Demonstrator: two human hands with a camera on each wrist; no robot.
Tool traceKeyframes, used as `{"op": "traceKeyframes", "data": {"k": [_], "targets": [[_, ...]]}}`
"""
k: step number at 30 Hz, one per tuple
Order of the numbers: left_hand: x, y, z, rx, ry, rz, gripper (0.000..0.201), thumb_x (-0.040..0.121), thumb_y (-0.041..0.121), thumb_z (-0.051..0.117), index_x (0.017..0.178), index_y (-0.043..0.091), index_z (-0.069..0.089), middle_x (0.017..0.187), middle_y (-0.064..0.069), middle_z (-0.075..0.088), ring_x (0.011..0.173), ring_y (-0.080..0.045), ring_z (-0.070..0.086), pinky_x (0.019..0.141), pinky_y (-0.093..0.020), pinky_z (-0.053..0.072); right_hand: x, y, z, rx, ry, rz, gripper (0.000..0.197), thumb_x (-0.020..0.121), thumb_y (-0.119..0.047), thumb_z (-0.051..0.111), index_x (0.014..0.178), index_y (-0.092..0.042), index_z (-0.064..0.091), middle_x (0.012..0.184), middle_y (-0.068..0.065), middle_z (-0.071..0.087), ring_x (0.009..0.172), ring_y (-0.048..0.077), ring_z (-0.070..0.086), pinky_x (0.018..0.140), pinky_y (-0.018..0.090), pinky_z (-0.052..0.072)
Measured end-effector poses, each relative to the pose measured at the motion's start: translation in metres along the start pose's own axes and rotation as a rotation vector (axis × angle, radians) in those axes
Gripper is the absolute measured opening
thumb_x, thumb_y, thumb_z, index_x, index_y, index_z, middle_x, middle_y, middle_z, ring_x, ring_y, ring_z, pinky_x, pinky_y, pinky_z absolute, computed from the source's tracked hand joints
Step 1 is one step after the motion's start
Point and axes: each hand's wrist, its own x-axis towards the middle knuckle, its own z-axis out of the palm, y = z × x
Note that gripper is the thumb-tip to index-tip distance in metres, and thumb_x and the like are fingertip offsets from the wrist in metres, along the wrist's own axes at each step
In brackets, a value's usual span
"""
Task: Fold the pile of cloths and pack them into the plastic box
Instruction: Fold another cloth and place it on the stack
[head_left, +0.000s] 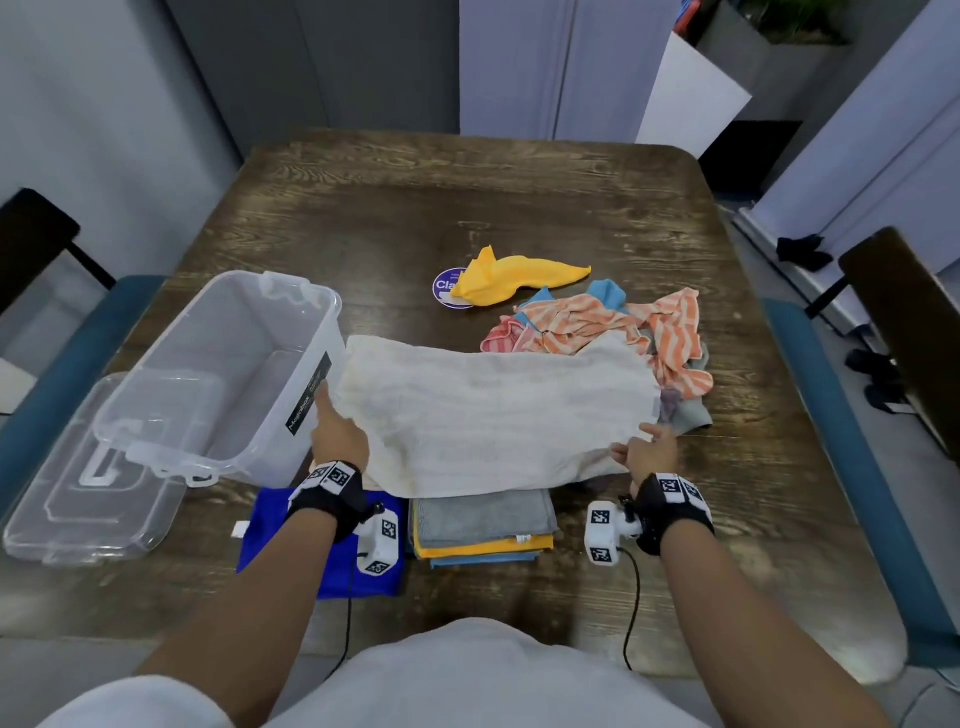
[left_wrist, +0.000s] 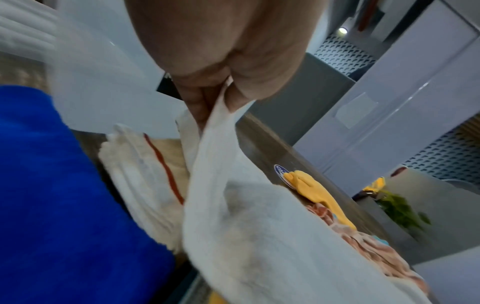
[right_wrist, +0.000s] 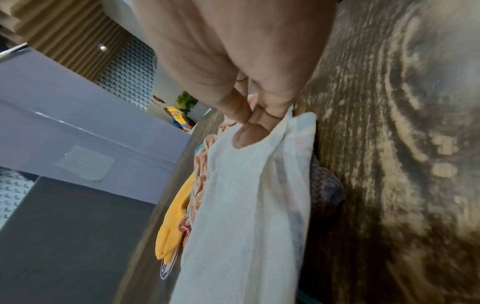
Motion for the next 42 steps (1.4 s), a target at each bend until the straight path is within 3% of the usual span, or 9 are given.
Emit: {"op": "traceKeyframes", "data": {"k": [5, 9, 14, 21, 24, 28, 30, 34, 42], "targets": [[-0.003, 0.022, 0.027, -0.036, -0.035, 0.192, 0.030, 0.099, 0.010, 0.054, 0.129, 0.012, 0.053, 0.091, -0.014, 0.065, 0.074, -0.027, 0.061, 0.061, -0.028, 0.042, 0.012, 0.028, -0.001, -0.043, 0.015, 0.199, 0.039, 0.097, -0.013, 0.058, 0.131, 0.006, 0.051, 0.090, 0.020, 0.066, 0.065, 0.025, 0.064, 0.046, 0.031, 0.053], [-0.007, 0.048, 0.040, -0.108, -0.078, 0.310, 0.020, 0.100, 0.016, 0.055, 0.119, 0.019, 0.059, 0.092, -0.010, 0.068, 0.075, -0.024, 0.061, 0.070, -0.034, 0.048, 0.007, 0.039, -0.004, 0.009, -0.001, 0.267, 0.055, 0.102, -0.028, 0.055, 0.146, -0.001, 0.035, 0.086, 0.011, 0.058, 0.072, 0.024, 0.064, 0.068, 0.045, 0.061], [-0.015, 0.075, 0.059, -0.276, -0.189, 0.198, 0.036, 0.092, 0.012, 0.071, 0.118, 0.014, 0.047, 0.109, -0.005, 0.060, 0.095, -0.021, 0.061, 0.077, -0.027, 0.049, 0.024, 0.030, -0.007, -0.054, 0.098, 0.240, 0.045, 0.102, -0.035, 0.050, 0.115, 0.007, 0.062, 0.080, 0.019, 0.068, 0.068, 0.033, 0.066, 0.063, 0.041, 0.058], [-0.021, 0.058, 0.085, -0.205, -0.295, 0.153, 0.015, 0.090, 0.023, 0.074, 0.096, 0.018, 0.061, 0.082, 0.001, 0.065, 0.078, -0.022, 0.065, 0.073, -0.033, 0.053, 0.045, 0.017, -0.001, -0.134, 0.042, 0.346, 0.027, 0.093, -0.029, 0.063, 0.087, -0.003, 0.061, 0.077, 0.015, 0.065, 0.063, 0.028, 0.059, 0.058, 0.034, 0.049], [-0.019, 0.051, 0.089, -0.165, -0.308, 0.173, 0.007, 0.094, 0.026, 0.069, 0.100, 0.025, 0.066, 0.084, 0.008, 0.069, 0.081, -0.015, 0.067, 0.079, -0.032, 0.055, 0.054, 0.012, -0.002, -0.317, -0.021, 0.240, 0.020, 0.098, -0.016, 0.053, 0.079, -0.012, 0.053, 0.088, 0.012, 0.061, 0.076, 0.025, 0.054, 0.070, 0.032, 0.046], [-0.022, 0.059, 0.089, -0.217, -0.294, 0.184, 0.003, 0.097, 0.024, 0.065, 0.100, 0.024, 0.066, 0.087, 0.002, 0.071, 0.080, -0.014, 0.065, 0.066, -0.009, 0.044, 0.038, -0.019, 0.015, -0.226, 0.110, -0.116, 0.010, 0.095, -0.018, 0.059, 0.098, -0.009, 0.060, 0.101, 0.011, 0.065, 0.092, 0.027, 0.060, 0.080, 0.034, 0.044], [-0.025, 0.066, 0.089, -0.252, -0.296, 0.199, 0.003, 0.097, 0.017, 0.064, 0.097, 0.020, 0.066, 0.083, 0.003, 0.068, 0.072, -0.009, 0.061, 0.064, -0.005, 0.043, 0.014, -0.045, 0.041, -0.301, -0.077, -0.341, 0.004, 0.095, -0.013, 0.059, 0.093, -0.012, 0.056, 0.092, 0.006, 0.063, 0.084, 0.022, 0.058, 0.078, 0.030, 0.042], [-0.023, 0.070, 0.097, -0.297, -0.357, 0.196, 0.006, 0.095, 0.012, 0.067, 0.094, 0.017, 0.069, 0.076, 0.002, 0.070, 0.071, -0.015, 0.065, 0.078, -0.033, 0.057, -0.036, -0.064, 0.097, -0.448, -0.448, -0.630, 0.005, 0.095, -0.010, 0.062, 0.092, -0.012, 0.058, 0.083, 0.001, 0.065, 0.071, 0.011, 0.057, 0.064, 0.014, 0.042], [-0.019, 0.072, 0.096, -0.202, -0.363, 0.280, 0.006, 0.091, 0.015, 0.072, 0.087, 0.017, 0.068, 0.080, 0.000, 0.072, 0.078, -0.019, 0.069, 0.073, -0.032, 0.055, -0.061, -0.039, 0.135, -0.516, -0.538, -0.682, 0.014, 0.093, -0.012, 0.065, 0.106, -0.013, 0.070, 0.094, 0.002, 0.073, 0.086, 0.012, 0.066, 0.077, 0.019, 0.049]]}}
